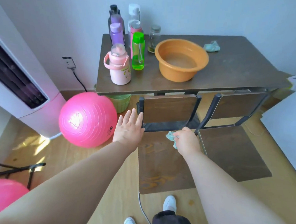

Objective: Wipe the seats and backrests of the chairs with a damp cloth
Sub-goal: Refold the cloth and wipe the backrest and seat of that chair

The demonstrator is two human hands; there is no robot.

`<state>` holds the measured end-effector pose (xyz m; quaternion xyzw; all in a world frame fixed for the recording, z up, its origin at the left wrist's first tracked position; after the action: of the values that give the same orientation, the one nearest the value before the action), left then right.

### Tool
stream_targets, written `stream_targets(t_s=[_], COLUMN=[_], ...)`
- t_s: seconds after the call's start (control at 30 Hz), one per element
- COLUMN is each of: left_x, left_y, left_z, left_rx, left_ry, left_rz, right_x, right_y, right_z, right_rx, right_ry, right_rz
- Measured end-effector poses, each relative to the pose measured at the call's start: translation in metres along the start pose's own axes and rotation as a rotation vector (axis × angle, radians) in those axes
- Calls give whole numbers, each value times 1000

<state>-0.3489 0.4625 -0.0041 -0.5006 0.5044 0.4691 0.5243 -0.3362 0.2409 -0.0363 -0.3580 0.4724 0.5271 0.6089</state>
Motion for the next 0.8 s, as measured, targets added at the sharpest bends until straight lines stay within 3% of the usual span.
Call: stream_targets(t_s=[0.27, 0.57, 0.8], left_x=[-88, -147, -178], left_y=[-24, -46, -51], left_z=[-23, -65, -137], left_rx=[20, 126, 138], left_ry=[26, 3, -5], left_rz=[-73, -159, -196], right_x=[-125, -219, -271], right_y=[0, 2, -10], right_z=[42, -4, -49], right_rx=[-52, 23, 45], right_ry=[147, 216, 108], right_rz=[-38, -101, -163])
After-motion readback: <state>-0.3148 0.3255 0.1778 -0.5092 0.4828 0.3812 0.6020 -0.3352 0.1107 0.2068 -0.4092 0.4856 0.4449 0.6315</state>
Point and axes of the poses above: each hand's wrist, its own y-axis away from the middle knuckle, its own x-axis out of the palm, z = x × y, the point moved 8 cm from there along -y, towards the middle knuckle, and after that the axes turned 15 degrees about -z, right-handed, at the moved point
